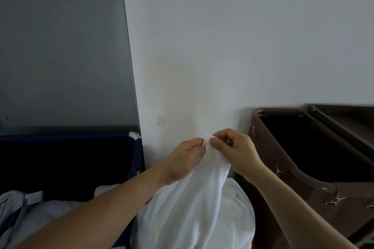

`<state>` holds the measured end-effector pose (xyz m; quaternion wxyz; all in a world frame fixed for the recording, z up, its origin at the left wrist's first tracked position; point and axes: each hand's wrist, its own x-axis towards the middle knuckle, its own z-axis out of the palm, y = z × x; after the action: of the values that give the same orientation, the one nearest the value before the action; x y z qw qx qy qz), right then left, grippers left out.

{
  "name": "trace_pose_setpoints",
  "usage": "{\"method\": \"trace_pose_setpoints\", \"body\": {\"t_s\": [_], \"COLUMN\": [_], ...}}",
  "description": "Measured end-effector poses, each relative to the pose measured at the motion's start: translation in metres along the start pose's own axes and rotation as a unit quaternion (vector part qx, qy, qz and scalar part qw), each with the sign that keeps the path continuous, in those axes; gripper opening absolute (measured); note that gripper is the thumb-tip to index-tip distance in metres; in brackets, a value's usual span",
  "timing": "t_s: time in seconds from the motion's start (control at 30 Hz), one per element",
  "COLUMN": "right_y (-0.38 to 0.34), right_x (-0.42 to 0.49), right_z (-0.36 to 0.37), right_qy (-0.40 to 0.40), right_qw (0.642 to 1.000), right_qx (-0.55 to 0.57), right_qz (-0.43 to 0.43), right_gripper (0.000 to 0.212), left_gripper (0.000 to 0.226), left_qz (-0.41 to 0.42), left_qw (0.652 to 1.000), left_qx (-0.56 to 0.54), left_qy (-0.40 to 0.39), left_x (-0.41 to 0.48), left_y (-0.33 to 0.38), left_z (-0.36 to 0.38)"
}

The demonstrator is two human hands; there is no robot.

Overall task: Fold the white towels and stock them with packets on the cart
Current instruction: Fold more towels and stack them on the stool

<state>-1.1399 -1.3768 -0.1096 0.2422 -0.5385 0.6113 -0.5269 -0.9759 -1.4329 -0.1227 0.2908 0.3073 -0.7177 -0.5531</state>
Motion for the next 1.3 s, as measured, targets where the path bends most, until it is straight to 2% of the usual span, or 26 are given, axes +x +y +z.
{"method": "trace_pose_setpoints", "body": {"t_s": [0.13,0.27,0.33,0.4,0.5,0.57,0.67,0.77,0.87,1.07,1.2,1.3], "right_y": [0.002,0.005,0.005,0.005,0.004,-0.008,-0.039,-0.081,-0.118,-0.153,-0.161,-0.161], "right_x": [0.003,0.004,0.006,0.006,0.011,0.017,0.037,0.060,0.078,0.094,0.099,0.101], "right_z": [0.001,-0.003,-0.007,-0.009,-0.010,-0.012,-0.020,-0.029,-0.035,-0.038,-0.045,-0.051], "right_qy": [-0.009,-0.067,-0.108,-0.111,-0.033,0.024,0.105,0.161,0.208,0.234,0.257,0.278], "right_qw": [1.000,0.996,0.988,0.978,0.967,0.976,0.984,0.973,0.959,0.948,0.945,0.940], "right_qx": [-0.007,-0.059,-0.107,-0.170,-0.215,-0.178,-0.085,-0.052,-0.027,-0.033,-0.050,-0.053], "right_qz": [-0.004,-0.007,-0.015,-0.050,-0.129,-0.124,-0.112,-0.155,-0.188,-0.215,-0.196,-0.189], "right_gripper": [0.003,0.023,0.021,0.012,0.008,0.006,0.009,0.016,0.009,0.009,0.009,0.009], "left_gripper": [0.044,0.049,0.038,0.025,0.021,0.022,0.039,0.060,0.058,0.029,0.033,0.038], "left_qz": [0.013,0.017,0.022,0.027,0.044,0.063,0.100,0.139,0.193,0.258,0.317,0.363], "left_qw": [0.998,0.993,0.987,0.983,0.982,0.975,0.959,0.944,0.936,0.938,0.906,0.866], "left_qx": [0.055,0.111,0.158,0.181,0.186,0.209,0.252,0.267,0.256,0.166,0.196,0.253], "left_qy": [-0.008,-0.022,-0.026,-0.022,0.008,0.043,0.086,0.135,0.149,0.163,0.200,0.233], "left_x": [0.001,0.000,0.002,0.004,0.008,0.012,0.016,0.013,0.009,0.008,0.007,0.007], "left_y": [-0.005,-0.006,-0.009,-0.011,-0.006,-0.005,-0.011,-0.015,-0.014,-0.012,-0.009,-0.011], "left_z": [-0.001,0.006,0.009,0.011,0.009,0.004,-0.007,-0.015,-0.019,-0.025,-0.027,-0.029]}}
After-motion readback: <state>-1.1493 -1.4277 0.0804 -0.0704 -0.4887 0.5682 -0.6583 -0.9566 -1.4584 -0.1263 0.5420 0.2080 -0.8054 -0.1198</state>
